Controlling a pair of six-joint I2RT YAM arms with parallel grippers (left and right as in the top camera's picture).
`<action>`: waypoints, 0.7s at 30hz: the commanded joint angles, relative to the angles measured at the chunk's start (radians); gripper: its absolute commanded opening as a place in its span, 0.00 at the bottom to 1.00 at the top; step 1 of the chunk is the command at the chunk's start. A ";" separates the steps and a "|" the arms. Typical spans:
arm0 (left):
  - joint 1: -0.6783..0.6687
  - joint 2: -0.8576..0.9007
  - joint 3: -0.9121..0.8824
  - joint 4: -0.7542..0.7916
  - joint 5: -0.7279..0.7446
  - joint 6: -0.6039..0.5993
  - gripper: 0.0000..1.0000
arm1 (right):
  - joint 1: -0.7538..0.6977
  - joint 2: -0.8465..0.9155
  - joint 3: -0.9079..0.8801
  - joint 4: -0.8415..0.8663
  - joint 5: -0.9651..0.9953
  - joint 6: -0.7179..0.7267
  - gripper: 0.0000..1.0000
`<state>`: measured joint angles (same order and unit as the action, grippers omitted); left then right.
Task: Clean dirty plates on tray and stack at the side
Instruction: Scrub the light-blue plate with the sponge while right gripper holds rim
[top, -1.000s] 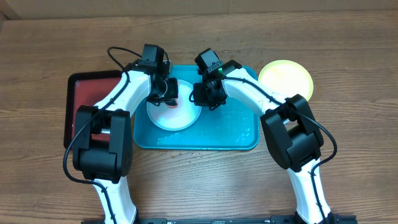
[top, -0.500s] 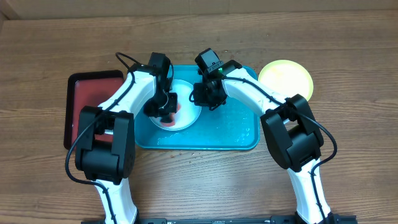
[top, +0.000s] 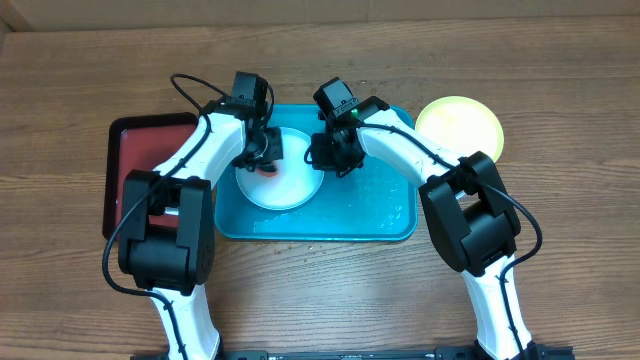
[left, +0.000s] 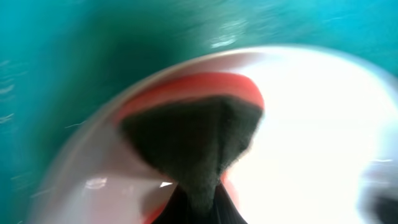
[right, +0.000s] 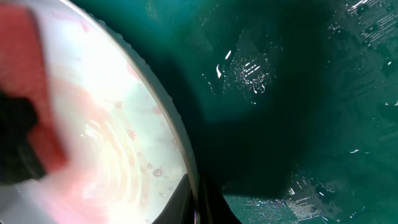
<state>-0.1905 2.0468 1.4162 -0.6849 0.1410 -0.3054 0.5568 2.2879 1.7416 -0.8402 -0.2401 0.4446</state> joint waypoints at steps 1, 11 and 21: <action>-0.023 0.013 0.018 0.008 0.240 -0.034 0.04 | -0.004 0.085 -0.048 -0.028 0.082 -0.003 0.04; -0.024 0.012 0.020 -0.240 -0.052 0.072 0.04 | -0.004 0.085 -0.048 -0.032 0.082 -0.003 0.04; 0.137 -0.021 0.270 -0.517 -0.148 -0.068 0.04 | -0.004 0.085 -0.048 -0.032 0.082 -0.003 0.04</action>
<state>-0.1085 2.0480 1.5822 -1.1778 0.0402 -0.3130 0.5568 2.2879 1.7416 -0.8410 -0.2409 0.4446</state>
